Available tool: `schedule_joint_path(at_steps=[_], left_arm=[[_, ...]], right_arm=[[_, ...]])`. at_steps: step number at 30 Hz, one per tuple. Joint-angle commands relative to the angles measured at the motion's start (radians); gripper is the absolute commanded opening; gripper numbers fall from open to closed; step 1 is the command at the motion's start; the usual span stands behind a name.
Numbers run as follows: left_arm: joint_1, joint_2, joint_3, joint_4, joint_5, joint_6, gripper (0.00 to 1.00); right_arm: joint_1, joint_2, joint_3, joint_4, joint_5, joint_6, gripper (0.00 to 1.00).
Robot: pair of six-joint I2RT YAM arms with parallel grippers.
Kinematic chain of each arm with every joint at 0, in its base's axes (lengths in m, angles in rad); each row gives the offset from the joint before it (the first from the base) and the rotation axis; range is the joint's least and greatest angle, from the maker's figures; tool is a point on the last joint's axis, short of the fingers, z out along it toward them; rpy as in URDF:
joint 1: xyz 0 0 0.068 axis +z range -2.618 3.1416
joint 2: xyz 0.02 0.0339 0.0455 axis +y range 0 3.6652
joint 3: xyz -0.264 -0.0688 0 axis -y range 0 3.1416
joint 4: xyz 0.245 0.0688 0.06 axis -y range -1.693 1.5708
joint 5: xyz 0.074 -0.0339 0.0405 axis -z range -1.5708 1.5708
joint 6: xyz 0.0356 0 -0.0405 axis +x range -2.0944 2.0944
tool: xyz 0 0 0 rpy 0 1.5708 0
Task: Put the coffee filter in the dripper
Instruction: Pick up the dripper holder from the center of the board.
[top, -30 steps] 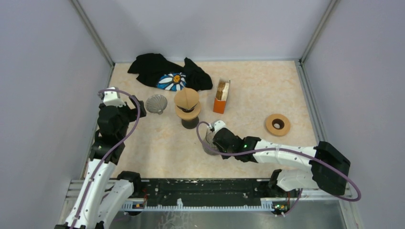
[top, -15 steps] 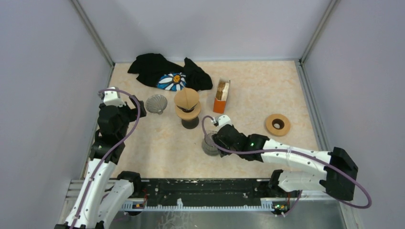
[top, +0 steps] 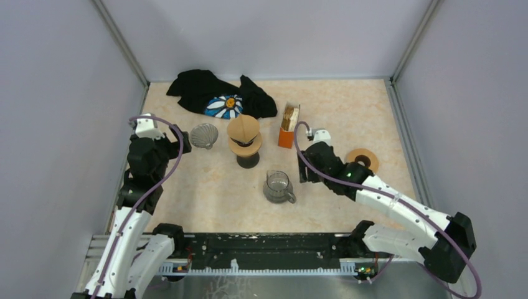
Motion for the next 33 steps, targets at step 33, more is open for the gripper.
schedule_joint_path(at_steps=[33], left_arm=[[0.004,-0.032,-0.006,0.033,0.044,-0.007,0.99]], right_arm=[[-1.026,0.221,-0.087,0.238,-0.04,0.126,0.81]])
